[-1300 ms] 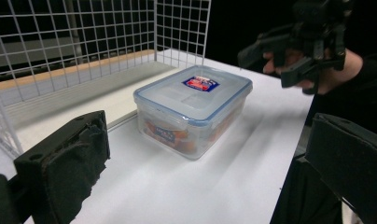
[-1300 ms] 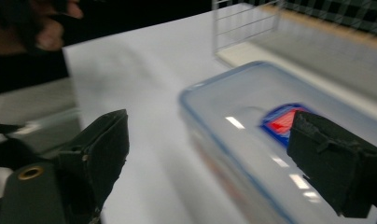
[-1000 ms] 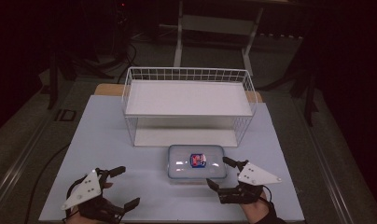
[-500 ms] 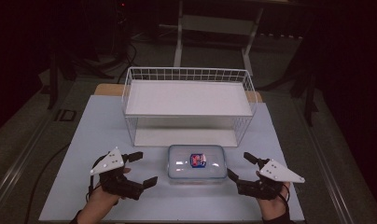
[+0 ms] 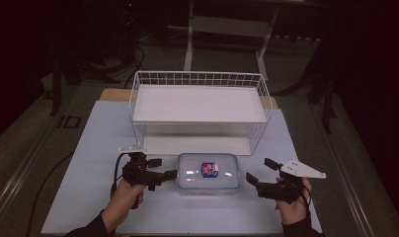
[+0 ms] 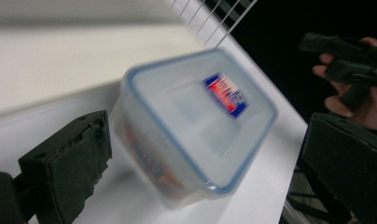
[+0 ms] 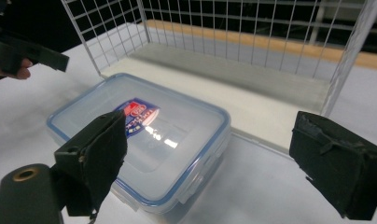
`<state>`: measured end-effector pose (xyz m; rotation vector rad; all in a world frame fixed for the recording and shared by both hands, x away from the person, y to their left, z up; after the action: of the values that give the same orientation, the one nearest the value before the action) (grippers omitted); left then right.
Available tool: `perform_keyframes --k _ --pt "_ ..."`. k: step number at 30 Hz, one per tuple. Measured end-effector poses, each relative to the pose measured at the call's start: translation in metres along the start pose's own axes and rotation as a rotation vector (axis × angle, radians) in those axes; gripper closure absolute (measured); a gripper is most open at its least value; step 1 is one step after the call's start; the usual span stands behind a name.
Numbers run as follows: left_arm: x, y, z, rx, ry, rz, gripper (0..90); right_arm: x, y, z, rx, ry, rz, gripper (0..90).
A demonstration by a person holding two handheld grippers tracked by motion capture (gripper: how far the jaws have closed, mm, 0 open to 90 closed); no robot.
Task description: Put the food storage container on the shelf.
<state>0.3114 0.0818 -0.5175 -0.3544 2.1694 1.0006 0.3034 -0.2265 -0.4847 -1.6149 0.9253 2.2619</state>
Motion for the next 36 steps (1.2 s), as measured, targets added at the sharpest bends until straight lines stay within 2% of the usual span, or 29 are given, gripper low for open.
perform_keyframes --k 3,4,6,8,11,13,14,16,19,23,26,28,32,34,36 --pt "0.002 -0.006 0.000 0.023 0.043 0.030 0.5 0.003 -0.008 -0.002 -0.015 -0.027 0.021 11.0" --pt "0.003 -0.008 0.000 0.035 0.064 0.044 0.5 0.005 -0.015 -0.005 -0.038 -0.063 0.033 10.7" --pt "0.004 -0.012 -0.001 0.043 0.090 0.071 0.5 0.006 -0.018 -0.006 -0.040 -0.071 0.042 10.6" --pt "0.006 -0.016 0.000 0.048 0.104 0.089 0.5 0.009 -0.025 -0.008 -0.046 -0.106 0.062 10.3" --pt "0.009 -0.021 0.004 0.061 0.160 0.116 1.6 0.013 -0.035 -0.010 -0.053 -0.163 0.095 10.1" --pt "0.013 -0.025 0.007 0.054 0.196 0.147 5.6 0.016 -0.038 -0.010 -0.069 -0.198 0.112 10.1" --pt "0.014 -0.028 0.008 0.065 0.230 0.163 6.2 0.018 -0.040 -0.011 -0.072 -0.217 0.119 10.1" --pt "0.015 -0.031 0.010 0.070 0.262 0.164 12.1 0.020 -0.042 -0.010 -0.094 -0.258 0.134 10.1" --pt "0.016 -0.036 0.012 0.092 0.287 0.194 15.1 0.023 -0.045 -0.012 -0.112 -0.312 0.148 10.1" --pt "0.019 -0.042 0.015 0.096 0.334 0.234 26.5 0.026 -0.047 -0.015 -0.121 -0.347 0.167 10.5" --pt "0.019 -0.046 0.015 0.132 0.376 0.253 35.5 0.027 -0.048 -0.015 -0.127 -0.370 0.172 12.5" --pt "0.020 -0.048 0.016 0.143 0.391 0.263 39.4 0.027 -0.049 -0.015 -0.130 -0.379 0.172 13.1" --pt "0.023 -0.049 0.019 0.166 0.389 0.265 49.1 0.028 -0.049 -0.014 -0.151 -0.398 0.184 14.1" --pt "0.025 -0.048 0.020 0.183 0.397 0.263 49.9 0.032 -0.051 -0.012 -0.163 -0.427 0.197 14.8" --pt "0.025 -0.047 0.019 0.185 0.385 0.264 50.4 0.035 -0.051 -0.012 -0.166 -0.445 0.201 15.1"
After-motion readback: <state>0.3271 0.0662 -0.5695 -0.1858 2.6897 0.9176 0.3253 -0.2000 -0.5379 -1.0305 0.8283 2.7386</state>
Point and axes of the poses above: each handheld gripper's, and its own axes: y roughly backward along the jaws, x roughly out of its underside, z roughly to its left, the point moved 8 cm from there along -y, roughly forward along the jaws, and after that the axes turned 13 degrees about -x, right-handed, at the moved point
